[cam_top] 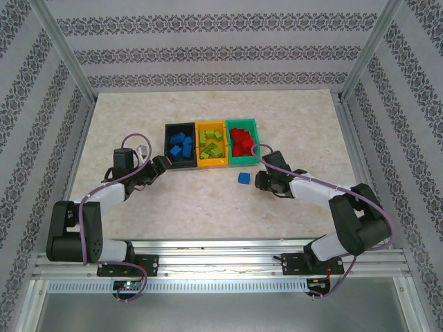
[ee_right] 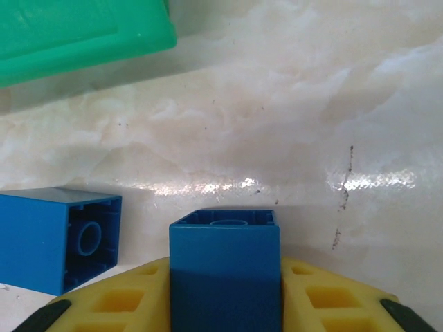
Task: Sort the legos into containers by color
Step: Pick up the lego from the center of the table, then place the lego in the container.
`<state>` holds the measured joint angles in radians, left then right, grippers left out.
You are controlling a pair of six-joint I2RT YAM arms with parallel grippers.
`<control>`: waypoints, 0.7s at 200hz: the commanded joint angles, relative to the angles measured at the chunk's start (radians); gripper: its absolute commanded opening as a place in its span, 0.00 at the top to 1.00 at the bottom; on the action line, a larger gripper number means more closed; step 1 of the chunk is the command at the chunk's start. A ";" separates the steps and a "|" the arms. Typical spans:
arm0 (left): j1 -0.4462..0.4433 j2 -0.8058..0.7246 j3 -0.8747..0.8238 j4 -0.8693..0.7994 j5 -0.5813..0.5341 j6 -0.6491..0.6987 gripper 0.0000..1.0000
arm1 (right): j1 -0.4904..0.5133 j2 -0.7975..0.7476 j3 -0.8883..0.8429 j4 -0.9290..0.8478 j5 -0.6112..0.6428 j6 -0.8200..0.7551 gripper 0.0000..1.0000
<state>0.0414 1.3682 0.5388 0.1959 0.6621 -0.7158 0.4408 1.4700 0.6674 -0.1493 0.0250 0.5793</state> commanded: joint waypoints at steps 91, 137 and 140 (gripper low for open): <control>-0.001 -0.030 -0.017 0.026 0.010 0.004 0.31 | 0.135 0.001 0.204 0.028 -0.006 -0.030 0.69; -0.001 -0.042 -0.016 0.010 0.018 0.003 0.31 | 0.248 0.244 0.482 0.084 -0.068 -0.057 0.68; -0.001 -0.046 -0.014 0.004 0.017 0.007 0.31 | 0.254 0.261 0.500 0.084 -0.071 -0.060 0.68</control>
<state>0.0414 1.3506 0.5312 0.1959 0.6628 -0.7162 0.6460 1.6196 1.0363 -0.1001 -0.0021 0.5556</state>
